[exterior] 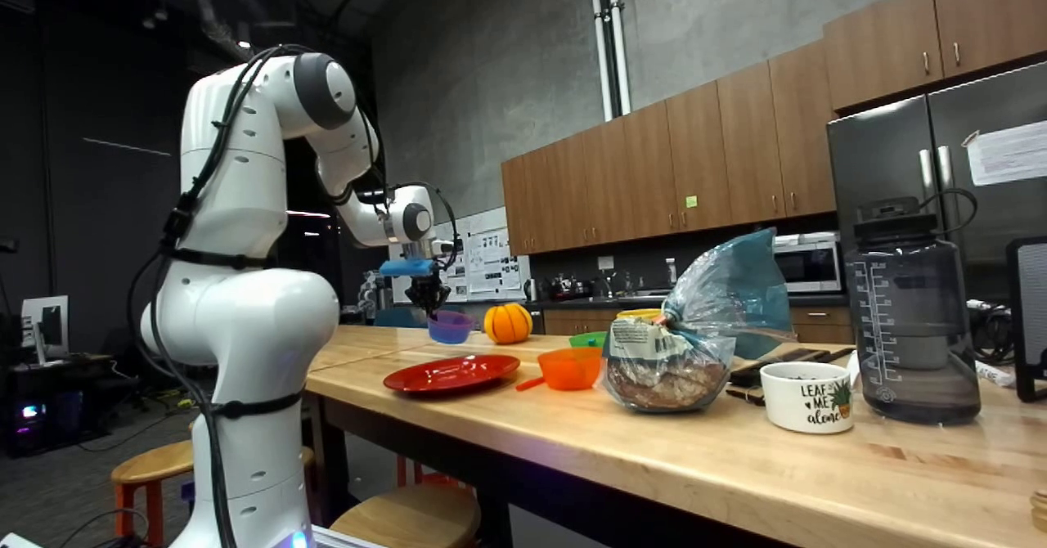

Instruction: Pour the contents of the purple bowl into the green bowl

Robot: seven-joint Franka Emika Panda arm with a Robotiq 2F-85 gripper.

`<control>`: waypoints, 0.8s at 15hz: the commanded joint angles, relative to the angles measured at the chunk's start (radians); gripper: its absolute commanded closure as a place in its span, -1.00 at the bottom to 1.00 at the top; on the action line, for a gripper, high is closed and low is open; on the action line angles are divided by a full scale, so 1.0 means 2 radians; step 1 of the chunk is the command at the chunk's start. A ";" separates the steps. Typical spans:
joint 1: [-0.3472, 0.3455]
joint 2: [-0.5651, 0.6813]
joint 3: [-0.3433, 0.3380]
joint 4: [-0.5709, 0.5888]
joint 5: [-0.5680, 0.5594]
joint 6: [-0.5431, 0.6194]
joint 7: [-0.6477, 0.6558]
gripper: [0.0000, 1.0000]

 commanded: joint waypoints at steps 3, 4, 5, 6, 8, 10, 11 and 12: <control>0.005 0.029 0.001 0.015 0.004 0.003 -0.011 0.97; 0.006 0.033 0.002 0.016 0.005 0.004 -0.014 0.97; 0.006 0.036 0.003 0.017 0.007 0.004 -0.017 0.97; 0.006 0.040 0.004 0.018 0.007 0.004 -0.019 0.97; 0.007 0.049 0.006 0.023 0.011 0.005 -0.025 0.37; 0.007 0.050 0.007 0.026 0.015 0.004 -0.035 0.16; 0.006 0.048 0.007 0.026 0.020 0.003 -0.042 0.05; 0.004 0.041 0.008 0.025 0.026 0.002 -0.053 -0.11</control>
